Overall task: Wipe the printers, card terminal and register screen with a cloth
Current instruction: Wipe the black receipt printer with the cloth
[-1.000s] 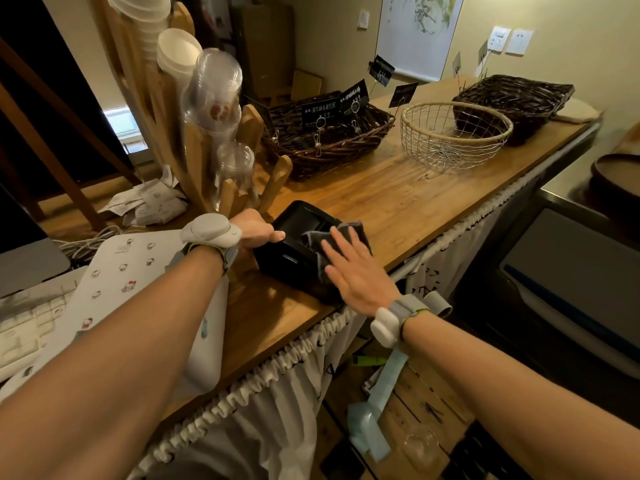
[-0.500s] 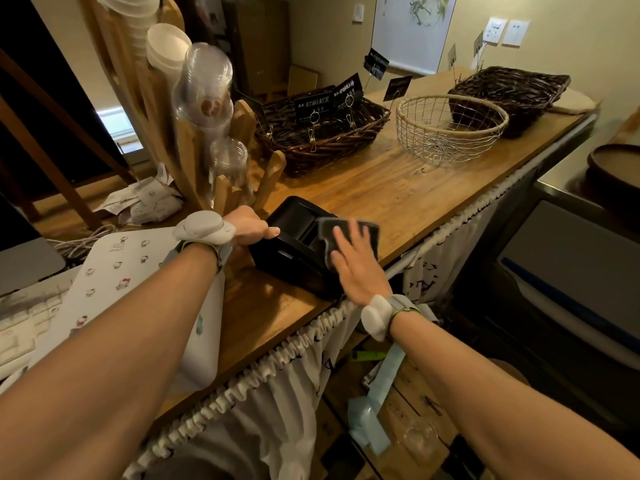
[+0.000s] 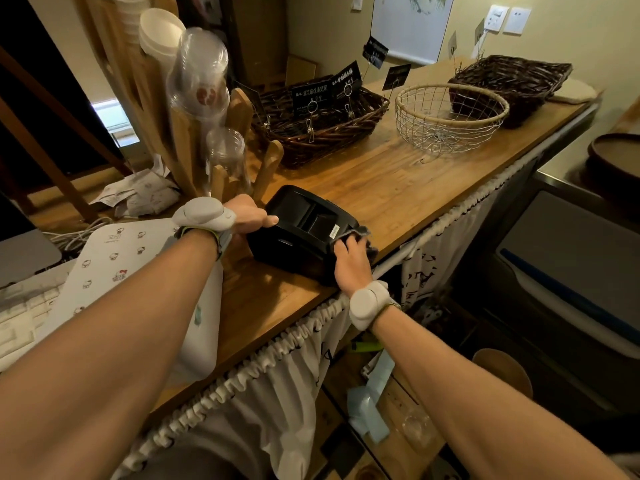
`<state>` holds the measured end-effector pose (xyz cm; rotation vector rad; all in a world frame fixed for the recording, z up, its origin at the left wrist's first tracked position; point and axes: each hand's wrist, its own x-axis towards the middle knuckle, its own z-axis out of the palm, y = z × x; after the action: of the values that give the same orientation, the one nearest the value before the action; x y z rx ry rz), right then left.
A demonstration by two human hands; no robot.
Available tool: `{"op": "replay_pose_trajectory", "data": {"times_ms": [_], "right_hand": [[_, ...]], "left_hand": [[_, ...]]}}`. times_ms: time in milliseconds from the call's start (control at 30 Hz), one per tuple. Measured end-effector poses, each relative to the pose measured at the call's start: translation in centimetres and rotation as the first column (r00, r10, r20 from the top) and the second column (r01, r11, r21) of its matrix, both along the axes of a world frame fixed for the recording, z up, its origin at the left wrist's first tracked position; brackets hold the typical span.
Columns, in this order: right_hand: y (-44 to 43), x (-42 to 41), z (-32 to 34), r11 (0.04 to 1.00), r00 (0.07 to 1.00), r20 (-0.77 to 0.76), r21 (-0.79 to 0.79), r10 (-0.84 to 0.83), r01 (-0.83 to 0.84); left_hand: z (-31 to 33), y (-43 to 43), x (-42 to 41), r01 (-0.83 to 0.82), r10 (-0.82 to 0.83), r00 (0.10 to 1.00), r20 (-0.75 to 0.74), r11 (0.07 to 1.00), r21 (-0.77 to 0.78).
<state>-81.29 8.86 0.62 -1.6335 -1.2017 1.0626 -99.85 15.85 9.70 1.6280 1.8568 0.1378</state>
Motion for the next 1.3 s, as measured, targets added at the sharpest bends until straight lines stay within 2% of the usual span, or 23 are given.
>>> {"op": "replay_pose_trajectory", "data": {"times_ms": [133, 233, 300, 400, 500, 600, 733, 833, 900, 967, 1067, 1200, 1267, 1300], "right_hand": [[-2.0, -0.2, -1.2, 0.998, 0.996, -0.067, 0.007, -0.064, 0.064], [0.1, 0.7, -0.4, 0.998, 0.997, -0.039, 0.000, -0.063, 0.063], [1.7, 0.7, 0.9, 0.999, 0.991, 0.131, 0.050, -0.001, -0.006], [0.1, -0.8, -0.8, 0.943, 0.884, 0.454, 0.234, 0.108, -0.235], [0.1, 0.7, -2.0, 0.888, 0.783, 0.592, 0.236, 0.190, -0.394], [1.8, 1.5, -0.7, 0.952, 0.834, 0.524, 0.129, 0.171, -0.277], [0.8, 0.5, -1.1, 0.898, 0.806, 0.540, 0.190, 0.243, -0.398], [1.4, 1.5, -0.1, 0.992, 0.965, 0.246, 0.054, 0.096, -0.112], [-0.1, 0.5, -0.5, 0.998, 0.996, 0.091, 0.064, 0.014, -0.020], [-1.5, -0.9, -1.3, 0.996, 0.999, 0.048, 0.093, 0.010, -0.014], [0.3, -0.1, -0.3, 0.998, 0.997, 0.081, 0.060, 0.010, -0.015], [0.2, -0.6, -0.2, 0.992, 0.994, 0.112, 0.126, -0.003, -0.011], [-1.2, -1.6, -0.4, 0.975, 0.977, 0.211, 0.210, 0.021, -0.067], [-1.5, -1.9, -0.4, 0.958, 0.939, 0.340, 0.248, 0.055, -0.146]], "left_hand": [[-0.1, 0.0, -0.1, -0.002, 0.002, 1.000, 0.014, 1.000, 0.012], [-0.2, 0.1, -0.1, -0.007, 0.006, 1.000, 0.014, 1.000, 0.013], [-0.3, 0.1, -0.1, -0.006, 0.006, 1.000, 0.017, 1.000, 0.016], [-0.5, 0.1, -0.2, -0.002, 0.002, 1.000, 0.023, 1.000, 0.012], [-0.7, 0.2, -0.3, 0.001, -0.001, 1.000, 0.027, 1.000, 0.012], [-0.6, 0.3, -0.3, -0.001, 0.001, 0.999, 0.040, 1.000, 0.011], [-0.5, 0.2, -0.3, -0.010, 0.010, 0.999, 0.042, 1.000, 0.013], [-0.6, 0.0, -0.2, -0.013, 0.012, 0.999, 0.035, 1.000, 0.028], [-0.6, 0.1, -0.2, -0.008, 0.007, 0.999, 0.035, 1.000, 0.029], [-0.5, 0.3, -0.2, -0.008, 0.008, 0.999, 0.041, 1.000, 0.009], [-0.7, 0.4, -0.2, -0.018, 0.017, 0.999, 0.043, 1.000, 0.024], [-0.9, 0.5, -0.1, -0.021, 0.020, 0.999, 0.040, 1.000, 0.015], [-0.8, 0.5, -0.3, -0.021, 0.020, 0.999, 0.037, 0.999, 0.025], [-0.9, 0.6, -0.3, -0.021, 0.020, 0.999, 0.032, 1.000, 0.023]]}}
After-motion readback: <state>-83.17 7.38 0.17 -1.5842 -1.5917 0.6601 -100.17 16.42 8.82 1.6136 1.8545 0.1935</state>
